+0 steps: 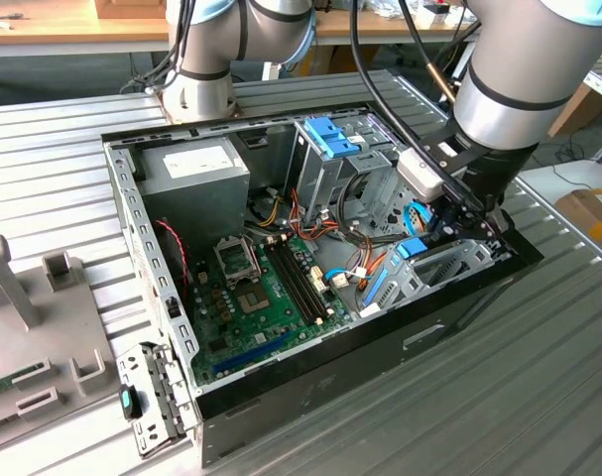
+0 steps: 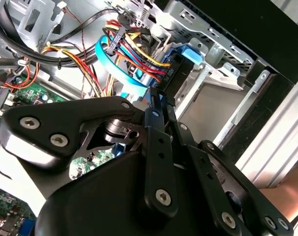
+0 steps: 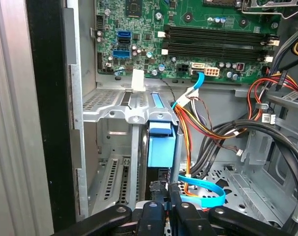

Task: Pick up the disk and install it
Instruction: 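Insert the second disk wire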

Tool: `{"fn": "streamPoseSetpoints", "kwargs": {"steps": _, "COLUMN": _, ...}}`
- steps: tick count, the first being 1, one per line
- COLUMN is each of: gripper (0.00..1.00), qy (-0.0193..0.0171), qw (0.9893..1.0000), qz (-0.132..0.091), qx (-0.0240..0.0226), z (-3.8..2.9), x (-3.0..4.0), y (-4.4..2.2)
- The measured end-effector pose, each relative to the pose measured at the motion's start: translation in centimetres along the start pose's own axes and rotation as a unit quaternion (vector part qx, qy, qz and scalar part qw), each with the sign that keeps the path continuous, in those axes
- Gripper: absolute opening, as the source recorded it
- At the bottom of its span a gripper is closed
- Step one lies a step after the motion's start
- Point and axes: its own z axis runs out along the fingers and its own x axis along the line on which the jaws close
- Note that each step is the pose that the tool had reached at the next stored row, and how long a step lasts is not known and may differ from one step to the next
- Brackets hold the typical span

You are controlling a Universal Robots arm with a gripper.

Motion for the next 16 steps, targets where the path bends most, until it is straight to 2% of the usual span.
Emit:
{"fn": "streamPoseSetpoints", "kwargs": {"steps": 11, "gripper": 0.16, "qy": 0.0005, "qw": 1.0, "qz": 0.0, "qx": 0.0, "z": 0.11, "x": -0.14, "y": 0.03}}
{"fn": "streamPoseSetpoints", "kwargs": {"steps": 16, "gripper": 0.16, "qy": 0.0027, "qw": 1.0, "qz": -0.001, "qx": -0.0002, "z": 0.61, "x": -0.12, "y": 0.18}}
